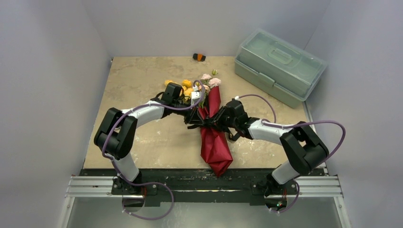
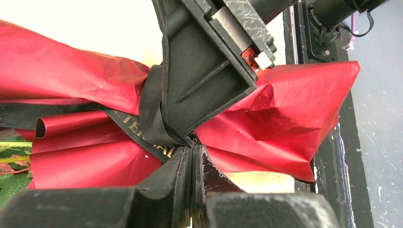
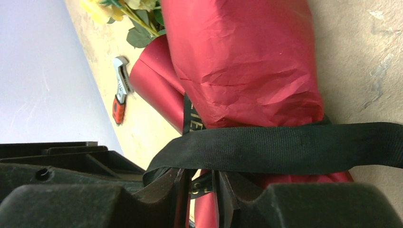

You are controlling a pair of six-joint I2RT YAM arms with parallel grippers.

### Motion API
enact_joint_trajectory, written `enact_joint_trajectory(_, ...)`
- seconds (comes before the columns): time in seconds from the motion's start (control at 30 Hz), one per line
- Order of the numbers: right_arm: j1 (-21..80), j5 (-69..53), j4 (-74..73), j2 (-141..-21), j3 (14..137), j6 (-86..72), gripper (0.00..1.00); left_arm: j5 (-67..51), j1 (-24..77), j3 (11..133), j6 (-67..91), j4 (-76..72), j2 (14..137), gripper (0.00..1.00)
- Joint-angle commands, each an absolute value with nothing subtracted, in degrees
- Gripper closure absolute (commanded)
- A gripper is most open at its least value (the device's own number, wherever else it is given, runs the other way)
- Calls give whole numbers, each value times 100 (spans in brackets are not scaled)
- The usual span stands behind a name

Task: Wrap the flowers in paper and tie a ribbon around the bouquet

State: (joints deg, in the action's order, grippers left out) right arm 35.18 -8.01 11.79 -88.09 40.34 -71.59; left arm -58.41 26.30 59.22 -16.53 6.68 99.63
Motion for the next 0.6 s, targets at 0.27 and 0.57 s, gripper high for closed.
enact_joint_trajectory(0.27, 3481, -476, 1152, -8925, 4226, -7427, 67, -6170, 2593, 5777, -1560, 367, 9650, 100)
enact_joint_trajectory(0.57, 3482, -534, 1445, -9045, 4239, -7640, 66, -6181, 2593, 5774, -1556, 360, 9676, 100)
